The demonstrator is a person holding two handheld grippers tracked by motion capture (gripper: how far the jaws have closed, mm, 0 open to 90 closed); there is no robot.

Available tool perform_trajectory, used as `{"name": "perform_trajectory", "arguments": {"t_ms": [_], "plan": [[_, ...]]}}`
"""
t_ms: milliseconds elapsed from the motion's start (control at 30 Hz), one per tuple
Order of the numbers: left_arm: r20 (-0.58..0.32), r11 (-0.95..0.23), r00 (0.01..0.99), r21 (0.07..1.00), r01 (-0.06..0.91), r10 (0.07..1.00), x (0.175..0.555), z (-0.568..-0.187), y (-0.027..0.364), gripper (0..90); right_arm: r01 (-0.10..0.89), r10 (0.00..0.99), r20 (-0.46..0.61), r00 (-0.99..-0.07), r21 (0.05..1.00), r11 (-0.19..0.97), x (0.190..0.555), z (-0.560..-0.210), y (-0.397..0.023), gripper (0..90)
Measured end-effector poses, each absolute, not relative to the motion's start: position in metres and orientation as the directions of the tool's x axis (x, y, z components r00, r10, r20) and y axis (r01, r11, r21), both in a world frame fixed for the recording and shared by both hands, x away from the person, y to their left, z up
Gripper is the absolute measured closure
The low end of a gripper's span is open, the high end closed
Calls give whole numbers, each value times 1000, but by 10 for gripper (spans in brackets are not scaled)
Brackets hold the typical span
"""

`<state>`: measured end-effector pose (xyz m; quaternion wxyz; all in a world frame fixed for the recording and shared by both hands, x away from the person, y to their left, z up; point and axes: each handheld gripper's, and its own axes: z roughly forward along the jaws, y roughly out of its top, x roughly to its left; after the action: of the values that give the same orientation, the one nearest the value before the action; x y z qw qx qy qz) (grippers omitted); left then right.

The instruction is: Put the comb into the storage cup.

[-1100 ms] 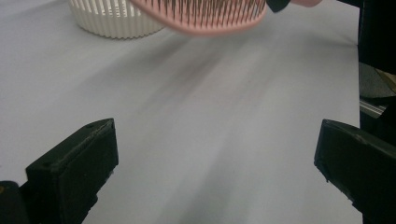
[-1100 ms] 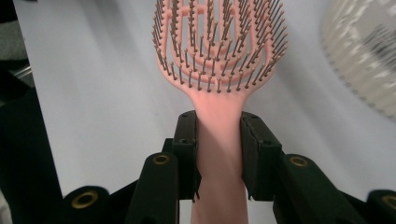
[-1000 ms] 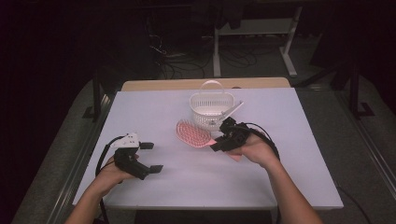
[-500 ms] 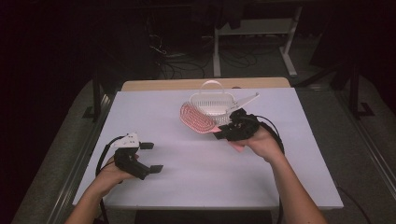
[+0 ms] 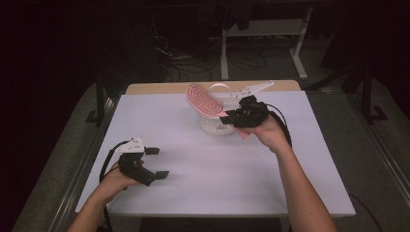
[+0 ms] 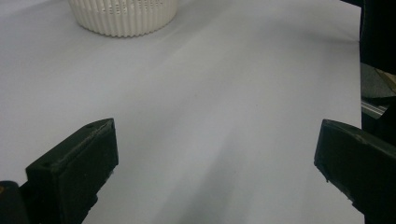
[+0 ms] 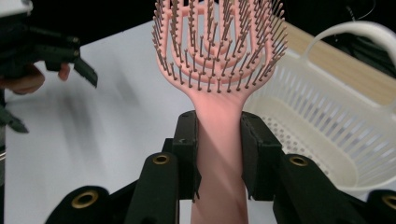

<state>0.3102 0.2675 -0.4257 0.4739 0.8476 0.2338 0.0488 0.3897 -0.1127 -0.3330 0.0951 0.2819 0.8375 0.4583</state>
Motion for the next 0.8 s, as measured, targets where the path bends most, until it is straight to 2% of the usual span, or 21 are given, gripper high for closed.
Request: {"name": "perform_trajectory", "arguments": {"t_ms": [467, 800], "plan": [[-141, -440, 886, 826, 351, 442, 310, -426, 267, 0, 353, 595, 64, -801, 853, 384, 427, -315, -109, 685], [-141, -442, 886, 825, 352, 442, 310, -426, 268, 0, 328, 599, 60, -798, 878, 349, 454, -314, -101, 685]]}}
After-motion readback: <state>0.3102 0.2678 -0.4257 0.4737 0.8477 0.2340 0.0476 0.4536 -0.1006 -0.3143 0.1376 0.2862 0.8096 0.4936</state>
